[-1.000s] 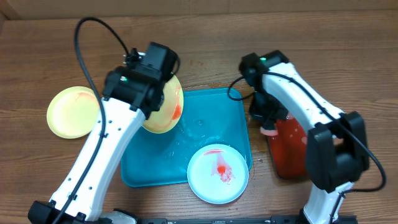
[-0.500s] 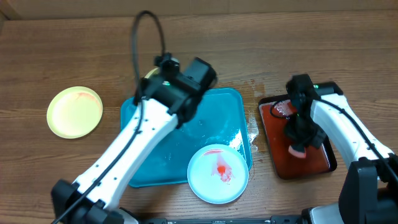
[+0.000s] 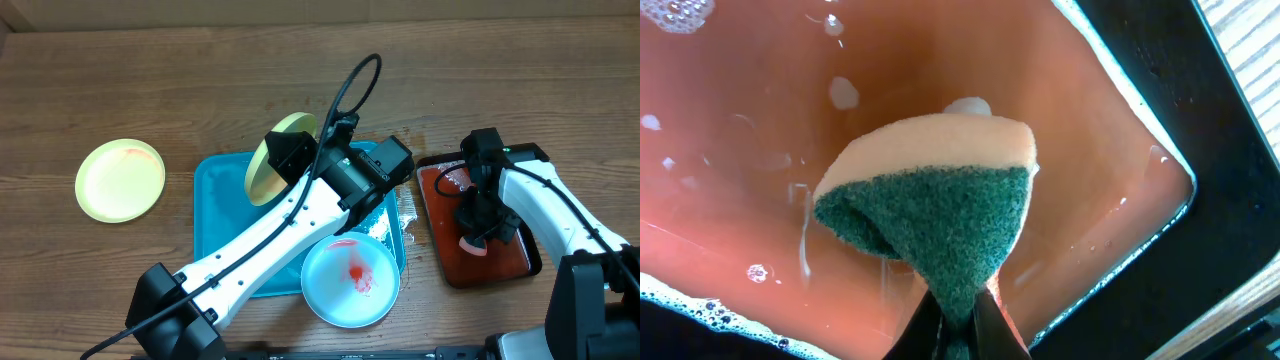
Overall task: Clean dirty plates on tray and stack at the side
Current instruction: 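Carry the yellow plate left and lower it onto the first yellow plate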
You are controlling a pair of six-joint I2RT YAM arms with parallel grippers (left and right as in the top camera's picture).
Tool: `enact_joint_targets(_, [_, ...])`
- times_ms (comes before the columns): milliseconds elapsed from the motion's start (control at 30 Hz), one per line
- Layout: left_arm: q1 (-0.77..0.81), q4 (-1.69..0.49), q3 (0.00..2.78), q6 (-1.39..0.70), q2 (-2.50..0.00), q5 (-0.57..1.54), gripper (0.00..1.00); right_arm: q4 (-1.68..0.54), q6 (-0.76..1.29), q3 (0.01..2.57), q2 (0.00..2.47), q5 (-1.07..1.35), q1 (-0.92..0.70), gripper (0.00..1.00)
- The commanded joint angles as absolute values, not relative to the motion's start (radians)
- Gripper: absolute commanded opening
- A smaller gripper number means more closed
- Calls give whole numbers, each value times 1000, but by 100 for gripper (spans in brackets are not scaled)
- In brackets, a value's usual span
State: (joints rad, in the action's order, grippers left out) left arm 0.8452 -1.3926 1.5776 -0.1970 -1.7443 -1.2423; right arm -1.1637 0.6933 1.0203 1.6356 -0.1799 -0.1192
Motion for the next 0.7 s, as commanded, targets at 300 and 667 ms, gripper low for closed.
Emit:
enact_joint_targets(300, [847, -1402, 1599, -134, -1748, -1361, 4, -1152, 672, 1020, 1611, -178, -117, 4])
enact_joint_targets(667, [847, -1402, 1599, -134, -1748, -1361, 4, -1152, 672, 1020, 1611, -176, -117, 4])
